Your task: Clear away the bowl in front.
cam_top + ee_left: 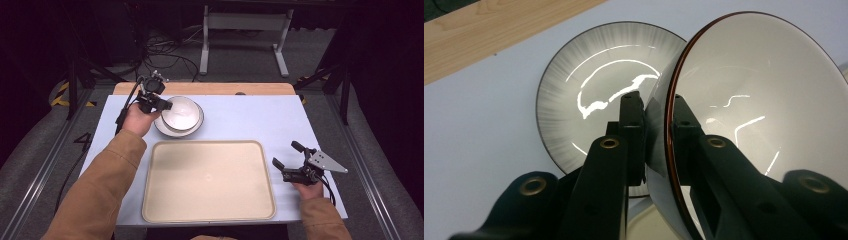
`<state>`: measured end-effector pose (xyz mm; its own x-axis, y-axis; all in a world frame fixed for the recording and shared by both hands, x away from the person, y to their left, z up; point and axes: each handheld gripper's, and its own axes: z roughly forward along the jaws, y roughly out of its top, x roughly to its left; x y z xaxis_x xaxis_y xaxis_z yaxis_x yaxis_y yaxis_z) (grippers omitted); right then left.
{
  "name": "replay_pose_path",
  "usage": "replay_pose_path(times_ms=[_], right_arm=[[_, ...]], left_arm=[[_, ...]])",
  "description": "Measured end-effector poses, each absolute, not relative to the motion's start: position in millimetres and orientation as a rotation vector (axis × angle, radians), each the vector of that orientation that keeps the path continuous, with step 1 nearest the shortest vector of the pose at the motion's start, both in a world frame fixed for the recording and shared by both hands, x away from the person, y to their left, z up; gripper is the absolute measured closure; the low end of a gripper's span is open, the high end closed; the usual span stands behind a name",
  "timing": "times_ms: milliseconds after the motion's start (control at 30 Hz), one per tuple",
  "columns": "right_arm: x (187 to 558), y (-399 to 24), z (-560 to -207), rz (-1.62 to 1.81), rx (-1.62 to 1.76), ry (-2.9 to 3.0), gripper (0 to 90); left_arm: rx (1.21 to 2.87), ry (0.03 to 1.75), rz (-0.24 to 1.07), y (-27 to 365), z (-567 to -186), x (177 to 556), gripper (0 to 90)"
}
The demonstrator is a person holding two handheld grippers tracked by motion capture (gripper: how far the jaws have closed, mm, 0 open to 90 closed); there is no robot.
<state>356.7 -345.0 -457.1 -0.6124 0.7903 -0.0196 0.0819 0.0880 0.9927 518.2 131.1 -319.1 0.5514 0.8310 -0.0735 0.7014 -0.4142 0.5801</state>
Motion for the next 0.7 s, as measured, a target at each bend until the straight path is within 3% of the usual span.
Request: replay_pose_path(times_ms=[700], right_arm=[[357,-345,-457,1.574,0.857,1.793,1.8]], left_arm=[[2.343,1.033,0.266,106,-301,484,81.5]])
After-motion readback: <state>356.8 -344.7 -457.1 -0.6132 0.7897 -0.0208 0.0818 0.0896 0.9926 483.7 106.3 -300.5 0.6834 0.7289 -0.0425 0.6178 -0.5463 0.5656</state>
